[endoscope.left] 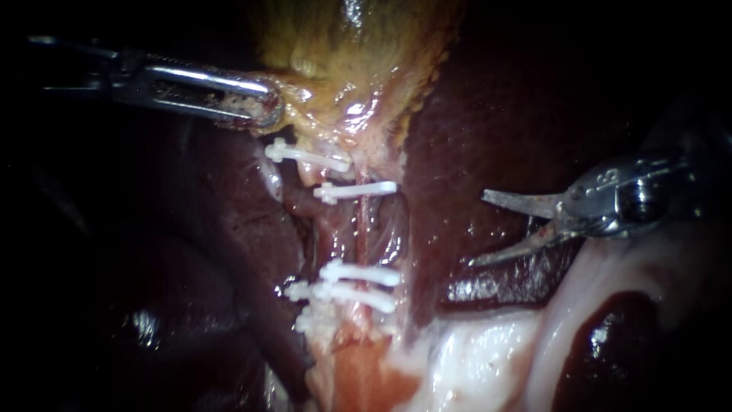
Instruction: Go to the cutting position right tube
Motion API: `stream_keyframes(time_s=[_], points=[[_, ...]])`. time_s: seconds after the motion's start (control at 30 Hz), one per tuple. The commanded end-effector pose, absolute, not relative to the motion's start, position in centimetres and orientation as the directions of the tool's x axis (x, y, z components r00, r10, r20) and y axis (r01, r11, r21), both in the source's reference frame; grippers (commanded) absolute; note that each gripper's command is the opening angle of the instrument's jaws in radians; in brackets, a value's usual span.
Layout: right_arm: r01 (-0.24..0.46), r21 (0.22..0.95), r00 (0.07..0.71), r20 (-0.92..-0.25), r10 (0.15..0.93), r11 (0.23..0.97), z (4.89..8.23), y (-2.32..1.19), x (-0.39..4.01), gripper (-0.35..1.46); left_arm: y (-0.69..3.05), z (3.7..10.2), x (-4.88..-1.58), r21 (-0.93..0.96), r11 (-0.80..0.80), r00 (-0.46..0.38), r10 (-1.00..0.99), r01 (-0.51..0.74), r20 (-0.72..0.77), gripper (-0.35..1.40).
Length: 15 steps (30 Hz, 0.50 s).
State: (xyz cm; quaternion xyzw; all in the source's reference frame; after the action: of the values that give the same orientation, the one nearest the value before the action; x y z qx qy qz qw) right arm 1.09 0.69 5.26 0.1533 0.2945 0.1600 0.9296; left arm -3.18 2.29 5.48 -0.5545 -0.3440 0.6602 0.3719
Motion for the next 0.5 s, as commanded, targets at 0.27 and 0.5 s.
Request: stream_keyframes(time_s=[0.27, 0.5], points=[[-0.210, 0.381, 0.777, -0.494, 0.390, 0.900, 5.24, 0.71, 1.13, 1.45, 2.42, 5.10, -2.78, -0.876, -0.471, -0.110, 0.881, -0.106, -0.460, -0.35], [-0.212, 0.388, 0.776, -0.490, 0.396, 0.897, 5.20, 0.76, 1.17, 1.45, 2.54, 4.74, -2.55, -0.875, -0.470, -0.085, 0.882, -0.114, -0.463, -0.35]])
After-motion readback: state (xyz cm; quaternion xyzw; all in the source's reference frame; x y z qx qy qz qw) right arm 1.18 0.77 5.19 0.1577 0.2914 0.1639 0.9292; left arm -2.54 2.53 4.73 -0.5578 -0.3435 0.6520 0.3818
